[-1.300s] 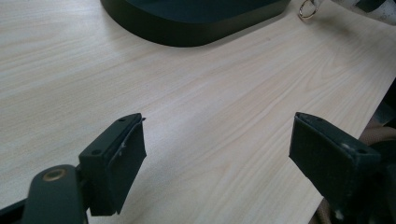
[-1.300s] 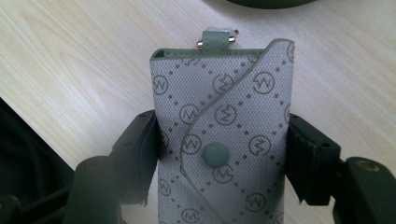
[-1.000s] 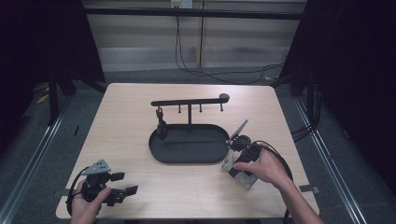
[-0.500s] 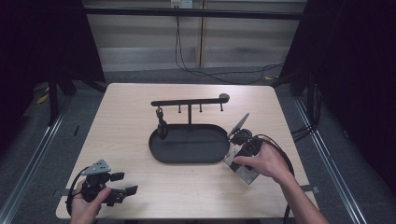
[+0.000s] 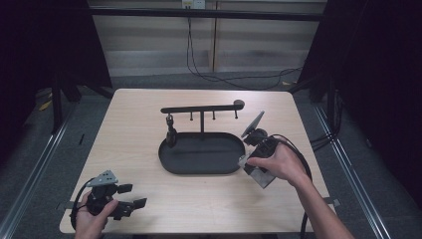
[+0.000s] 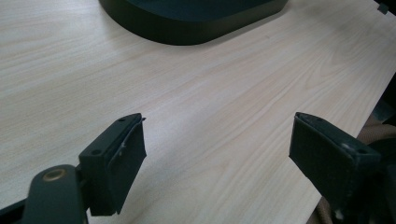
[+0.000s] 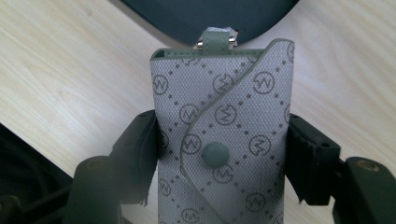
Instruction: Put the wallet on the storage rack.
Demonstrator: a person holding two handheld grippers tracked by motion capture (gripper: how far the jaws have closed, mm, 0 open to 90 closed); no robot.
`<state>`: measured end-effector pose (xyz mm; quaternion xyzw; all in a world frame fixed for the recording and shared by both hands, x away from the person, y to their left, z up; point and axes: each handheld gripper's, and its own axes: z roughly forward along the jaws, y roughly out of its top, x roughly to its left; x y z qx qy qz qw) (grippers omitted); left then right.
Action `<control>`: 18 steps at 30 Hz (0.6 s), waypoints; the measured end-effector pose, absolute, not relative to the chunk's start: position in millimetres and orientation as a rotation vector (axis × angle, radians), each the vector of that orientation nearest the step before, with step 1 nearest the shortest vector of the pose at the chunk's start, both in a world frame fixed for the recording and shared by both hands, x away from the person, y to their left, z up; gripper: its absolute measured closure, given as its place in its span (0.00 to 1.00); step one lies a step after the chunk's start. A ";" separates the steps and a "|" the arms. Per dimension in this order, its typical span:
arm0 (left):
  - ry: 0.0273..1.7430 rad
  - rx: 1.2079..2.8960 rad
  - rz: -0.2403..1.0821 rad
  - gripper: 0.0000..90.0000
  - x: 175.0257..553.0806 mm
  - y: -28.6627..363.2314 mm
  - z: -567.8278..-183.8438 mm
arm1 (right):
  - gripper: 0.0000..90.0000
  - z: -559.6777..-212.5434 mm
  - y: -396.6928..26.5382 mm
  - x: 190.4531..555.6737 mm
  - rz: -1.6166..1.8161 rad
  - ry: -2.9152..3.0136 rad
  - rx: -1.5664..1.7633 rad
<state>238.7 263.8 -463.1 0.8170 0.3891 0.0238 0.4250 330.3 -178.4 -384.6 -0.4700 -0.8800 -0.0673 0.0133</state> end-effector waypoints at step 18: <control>0.972 2.043 0.059 0.20 238.8 264.7 -462.7 | 0.38 -378.8 -175.3 361.9 -0.235 -2.674 -1.569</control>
